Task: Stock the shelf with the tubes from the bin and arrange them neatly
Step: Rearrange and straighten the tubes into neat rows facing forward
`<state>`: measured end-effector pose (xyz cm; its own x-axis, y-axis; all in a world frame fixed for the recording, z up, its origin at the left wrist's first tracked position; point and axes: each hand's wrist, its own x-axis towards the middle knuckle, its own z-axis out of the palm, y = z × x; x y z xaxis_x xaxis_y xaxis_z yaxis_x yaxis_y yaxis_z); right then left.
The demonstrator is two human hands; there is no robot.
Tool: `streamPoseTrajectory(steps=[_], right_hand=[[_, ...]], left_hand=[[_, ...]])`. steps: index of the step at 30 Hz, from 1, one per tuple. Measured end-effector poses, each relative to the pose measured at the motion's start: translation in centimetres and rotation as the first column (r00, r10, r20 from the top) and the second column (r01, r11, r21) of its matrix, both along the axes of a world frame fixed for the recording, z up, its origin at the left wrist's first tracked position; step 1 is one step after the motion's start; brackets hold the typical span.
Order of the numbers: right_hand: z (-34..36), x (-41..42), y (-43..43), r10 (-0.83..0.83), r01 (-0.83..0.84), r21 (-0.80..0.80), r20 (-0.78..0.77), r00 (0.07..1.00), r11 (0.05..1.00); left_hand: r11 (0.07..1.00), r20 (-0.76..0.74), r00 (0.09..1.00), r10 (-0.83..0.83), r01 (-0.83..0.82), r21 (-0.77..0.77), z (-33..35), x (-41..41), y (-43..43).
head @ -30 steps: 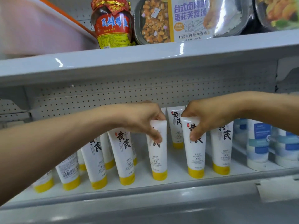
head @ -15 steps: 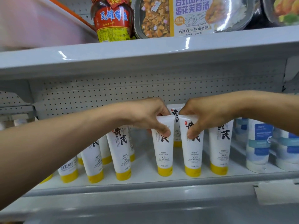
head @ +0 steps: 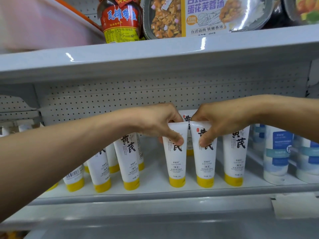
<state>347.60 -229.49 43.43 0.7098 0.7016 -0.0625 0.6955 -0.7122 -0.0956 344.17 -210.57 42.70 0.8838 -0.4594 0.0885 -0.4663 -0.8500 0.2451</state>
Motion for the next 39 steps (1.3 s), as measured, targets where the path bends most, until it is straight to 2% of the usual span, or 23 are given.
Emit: streamPoseTrajectory(steps=[4, 9, 12, 16, 18, 20, 23, 26, 31, 33, 39], right_hand=[[0.1, -0.3, 0.0, -0.015, 0.015, -0.014, 0.004, 1.000, 1.000], [0.5, -0.2, 0.0, 0.017, -0.017, -0.028, -0.003, 1.000, 0.999], [1.6, -0.3, -0.1, 0.075, -0.075, 0.041, 0.006, 0.997, 0.996], [2.7, 0.1, 0.6, 0.099, -0.114, 0.173, 0.091, 0.991, 0.978], [3.0, 0.7, 1.4, 0.080, -0.107, 0.195, 0.140, 0.987, 0.975], [3.2, 1.4, 2.5, 0.069, -0.105, 0.200, 0.179, 0.981, 0.974], [3.5, 2.4, 4.4, 0.039, -0.075, 0.176, 0.204, 0.978, 0.982], [4.0, 3.5, 6.5, 0.001, -0.020, 0.085, 0.215, 0.977, 0.996], [4.5, 5.6, 9.7, -0.037, 0.044, -0.031, 0.190, 0.981, 0.999], [4.3, 6.4, 10.8, -0.048, 0.059, -0.061, 0.162, 0.986, 0.996], [3.3, 8.2, 12.1, -0.023, 0.040, -0.137, 0.129, 0.991, 0.990]], left_hand=[[0.999, 0.016, 0.999, 0.027, -0.028, 0.032, 0.1, 0.0, -0.2], [0.995, -0.045, 0.998, 0.053, -0.049, 0.082, 0.6, -0.5, -0.2], [0.997, -0.012, 0.997, 0.074, -0.074, -0.029, 2.4, -1.5, 1.5], [0.968, 0.096, 0.972, 0.215, -0.200, -0.152, 4.4, -2.6, 6.1], [0.964, 0.106, 0.961, 0.257, -0.246, -0.106, 4.5, -2.5, 8.3], [0.963, 0.114, 0.957, 0.266, -0.270, 0.025, 4.5, -1.9, 10.3], [0.953, 0.058, 0.973, 0.224, -0.231, 0.194, 4.5, -0.1, 11.9], [0.955, -0.013, 0.986, 0.169, -0.160, 0.249, 3.6, 1.9, 12.2], [0.987, -0.106, 0.994, -0.017, 0.034, 0.159, 2.3, 4.9, 12.3], [0.995, -0.100, 0.995, -0.005, 0.015, 0.100, 2.0, 6.0, 12.4], [0.991, -0.103, 0.988, 0.115, -0.106, 0.087, 1.8, 8.0, 12.2]])
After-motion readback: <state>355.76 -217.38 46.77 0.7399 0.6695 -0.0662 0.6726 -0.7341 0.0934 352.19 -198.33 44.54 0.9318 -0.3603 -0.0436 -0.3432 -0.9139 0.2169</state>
